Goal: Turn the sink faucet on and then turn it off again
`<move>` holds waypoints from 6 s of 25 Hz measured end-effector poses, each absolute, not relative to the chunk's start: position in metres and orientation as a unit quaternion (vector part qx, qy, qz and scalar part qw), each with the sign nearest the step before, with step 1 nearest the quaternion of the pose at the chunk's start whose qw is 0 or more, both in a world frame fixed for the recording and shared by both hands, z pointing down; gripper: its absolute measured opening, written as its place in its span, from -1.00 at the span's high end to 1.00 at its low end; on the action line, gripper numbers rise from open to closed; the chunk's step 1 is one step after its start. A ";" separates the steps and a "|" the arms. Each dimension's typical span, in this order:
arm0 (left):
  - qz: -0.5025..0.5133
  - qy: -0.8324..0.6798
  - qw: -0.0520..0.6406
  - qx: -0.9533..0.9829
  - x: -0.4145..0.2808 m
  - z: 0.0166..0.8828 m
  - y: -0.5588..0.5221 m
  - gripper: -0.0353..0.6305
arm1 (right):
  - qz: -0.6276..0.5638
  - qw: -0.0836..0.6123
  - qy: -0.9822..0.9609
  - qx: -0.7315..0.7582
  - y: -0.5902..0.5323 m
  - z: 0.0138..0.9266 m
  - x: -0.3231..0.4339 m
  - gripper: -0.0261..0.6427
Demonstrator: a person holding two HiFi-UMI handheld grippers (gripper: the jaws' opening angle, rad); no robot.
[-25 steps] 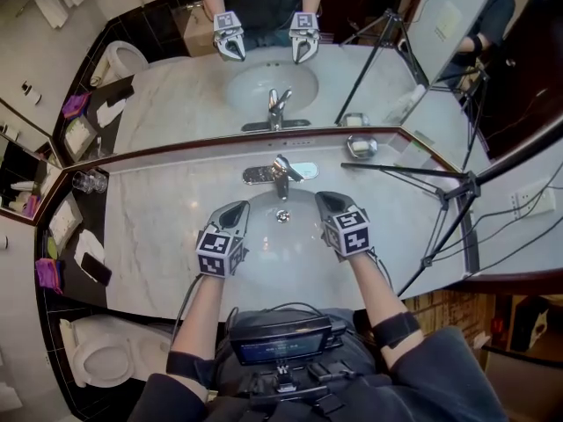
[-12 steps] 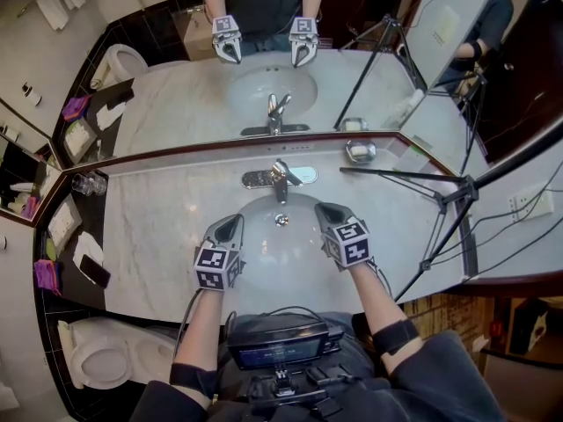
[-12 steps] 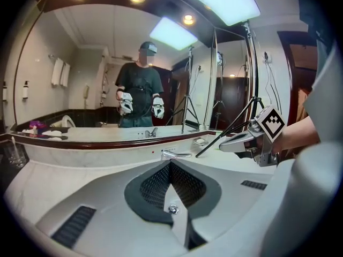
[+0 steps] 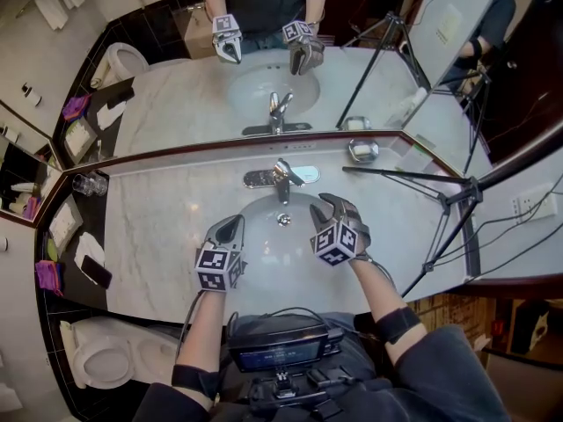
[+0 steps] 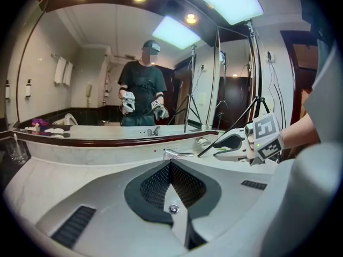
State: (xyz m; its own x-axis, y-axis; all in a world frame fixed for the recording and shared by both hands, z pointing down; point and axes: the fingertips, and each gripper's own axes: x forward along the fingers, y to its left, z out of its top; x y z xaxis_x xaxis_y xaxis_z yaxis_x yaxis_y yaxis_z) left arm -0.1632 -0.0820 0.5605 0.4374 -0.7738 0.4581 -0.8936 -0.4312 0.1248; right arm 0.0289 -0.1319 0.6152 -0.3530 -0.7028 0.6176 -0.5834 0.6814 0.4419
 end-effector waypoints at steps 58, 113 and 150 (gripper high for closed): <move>0.182 -0.492 0.198 0.828 -0.157 0.589 -0.088 0.89 | -0.197 0.525 -0.778 0.281 -0.246 0.639 -0.042 0.43; 0.134 -0.531 0.195 0.813 -0.183 0.568 -0.097 0.89 | 0.195 0.201 -0.831 0.480 -0.118 0.596 0.062 0.86; 0.482 -0.186 -0.148 0.843 -0.001 0.659 -0.198 0.11 | 0.226 0.223 -0.815 0.484 -0.130 0.631 0.086 0.86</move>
State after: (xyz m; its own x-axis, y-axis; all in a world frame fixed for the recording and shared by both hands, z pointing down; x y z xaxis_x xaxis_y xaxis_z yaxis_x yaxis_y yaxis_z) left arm -0.0013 -0.1979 0.6593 0.4665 -0.4561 0.7578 -0.1701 -0.8870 -0.4292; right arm 0.0856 -0.1305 0.6313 -0.4315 -0.6894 0.5819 -0.8905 0.4288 -0.1523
